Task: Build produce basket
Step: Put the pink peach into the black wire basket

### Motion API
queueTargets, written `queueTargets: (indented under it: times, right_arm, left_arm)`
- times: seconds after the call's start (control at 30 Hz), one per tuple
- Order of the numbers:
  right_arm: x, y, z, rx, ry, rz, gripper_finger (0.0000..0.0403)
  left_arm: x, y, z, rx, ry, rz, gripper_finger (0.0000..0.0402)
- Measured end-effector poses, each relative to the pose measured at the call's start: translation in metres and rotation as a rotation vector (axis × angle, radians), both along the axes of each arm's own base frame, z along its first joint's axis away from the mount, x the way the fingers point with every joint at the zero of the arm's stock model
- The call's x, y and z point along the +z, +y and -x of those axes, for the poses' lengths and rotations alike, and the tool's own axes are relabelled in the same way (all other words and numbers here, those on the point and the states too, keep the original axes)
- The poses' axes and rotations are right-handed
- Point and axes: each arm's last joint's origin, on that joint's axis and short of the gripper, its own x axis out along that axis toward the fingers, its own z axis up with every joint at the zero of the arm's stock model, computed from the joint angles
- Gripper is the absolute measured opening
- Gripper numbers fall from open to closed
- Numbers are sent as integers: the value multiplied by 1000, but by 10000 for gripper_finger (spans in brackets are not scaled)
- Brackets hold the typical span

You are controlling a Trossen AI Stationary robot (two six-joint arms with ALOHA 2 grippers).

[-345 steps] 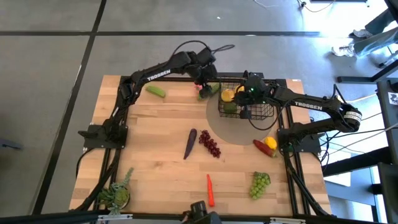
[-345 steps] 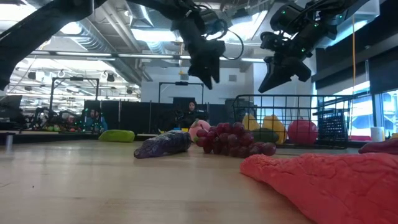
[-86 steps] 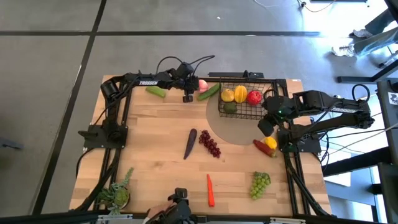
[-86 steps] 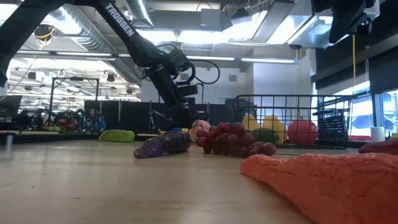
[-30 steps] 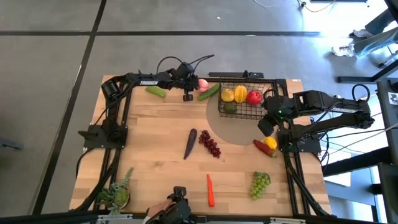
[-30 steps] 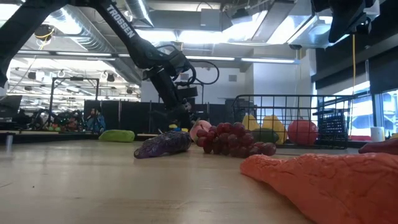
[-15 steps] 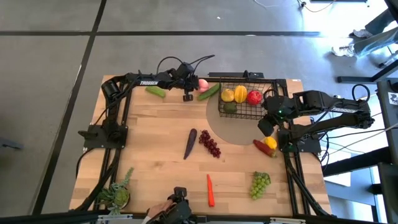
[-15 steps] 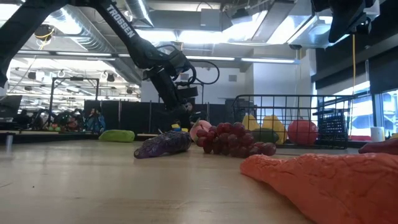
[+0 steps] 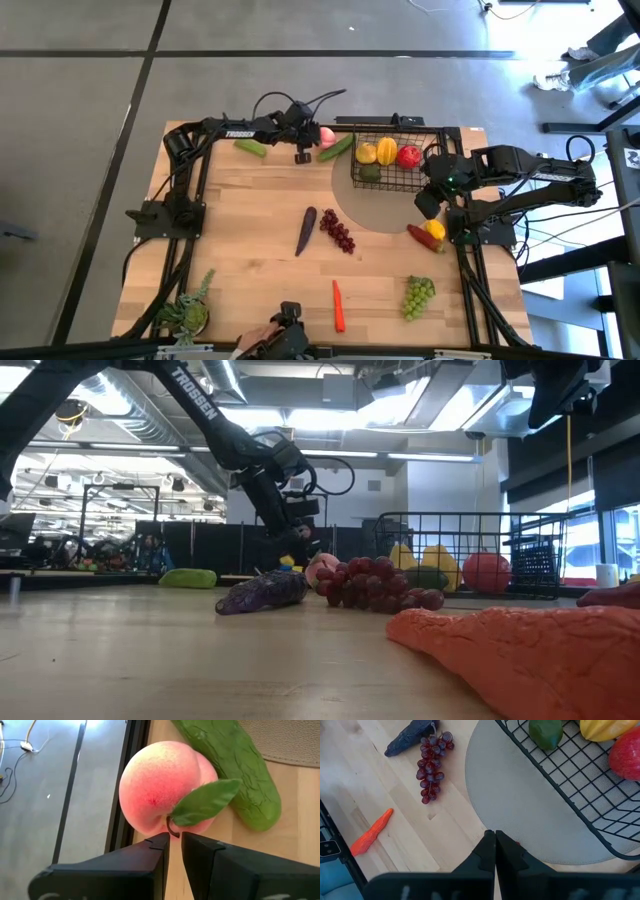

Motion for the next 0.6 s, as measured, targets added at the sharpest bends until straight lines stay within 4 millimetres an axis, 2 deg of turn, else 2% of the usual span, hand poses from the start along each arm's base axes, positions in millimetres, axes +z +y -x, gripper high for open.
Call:
queueTargets:
  times: [0.6]
  right_arm:
    - [0, 0, 0, 0, 0, 0, 0]
  left_arm:
    - [0, -1, -1, -18, -10, 11, 33]
